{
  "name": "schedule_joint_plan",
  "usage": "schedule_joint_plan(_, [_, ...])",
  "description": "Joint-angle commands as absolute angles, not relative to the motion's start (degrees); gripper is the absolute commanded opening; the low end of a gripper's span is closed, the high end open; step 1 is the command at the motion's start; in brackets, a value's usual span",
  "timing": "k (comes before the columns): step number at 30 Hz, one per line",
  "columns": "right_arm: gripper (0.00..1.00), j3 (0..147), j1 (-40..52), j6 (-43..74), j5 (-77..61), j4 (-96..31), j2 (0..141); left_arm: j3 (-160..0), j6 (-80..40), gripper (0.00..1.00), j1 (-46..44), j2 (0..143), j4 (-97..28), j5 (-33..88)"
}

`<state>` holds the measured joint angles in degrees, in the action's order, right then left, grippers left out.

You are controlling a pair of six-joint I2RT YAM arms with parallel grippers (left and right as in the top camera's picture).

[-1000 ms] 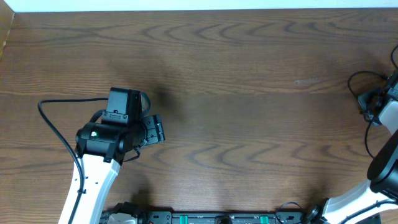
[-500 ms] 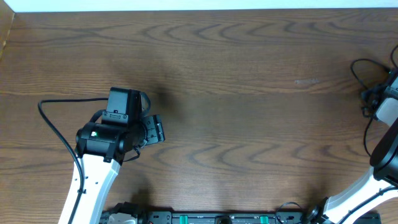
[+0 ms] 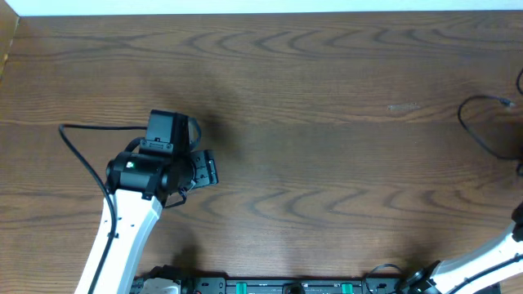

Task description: Untangle cables

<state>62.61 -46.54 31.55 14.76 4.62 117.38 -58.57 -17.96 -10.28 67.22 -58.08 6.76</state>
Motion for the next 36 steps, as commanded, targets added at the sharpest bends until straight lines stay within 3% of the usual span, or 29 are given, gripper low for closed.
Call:
schedule_joint_plan(1, [0.01, 59.4, -49.9, 30.8, 9.2, 2.6, 121.9, -59.5, -17.3, 0.74, -10.0, 68.8, -58.2, 6.8])
schedule_joint_plan(4, [0.01, 59.5, -50.4, 30.8, 4.0, 3.3, 121.9, -59.5, -17.4, 0.75, -10.0, 69.6, -57.8, 6.8])
schedule_joint_plan(5, [0.09, 59.5, -50.2, 30.8, 2.3, 3.5, 121.9, -59.5, -17.4, 0.74, -10.0, 69.6, -57.6, 6.8])
schedule_joint_plan(7, [0.59, 59.7, -49.5, 31.7, -2.2, 3.8, 121.8, -59.5, -17.4, 0.75, -10.0, 69.4, -56.8, 6.8])
schedule_joint_plan(10, [0.99, 60.0, -48.3, 31.9, -6.1, 3.4, 121.7, -59.5, -17.4, 0.74, -10.1, 68.8, -56.5, 6.9])
schedule_joint_plan(29, [0.99, 60.0, -33.1, 42.4, -8.0, -16.9, 101.8, -59.5, -17.3, 0.74, -10.1, 51.4, -63.5, 7.0])
schedule_joint_plan(36, [0.99, 60.0, -26.9, 27.1, -12.2, -17.3, 93.7, -59.5, -16.3, 0.74, -10.1, 47.1, -64.7, 7.0])
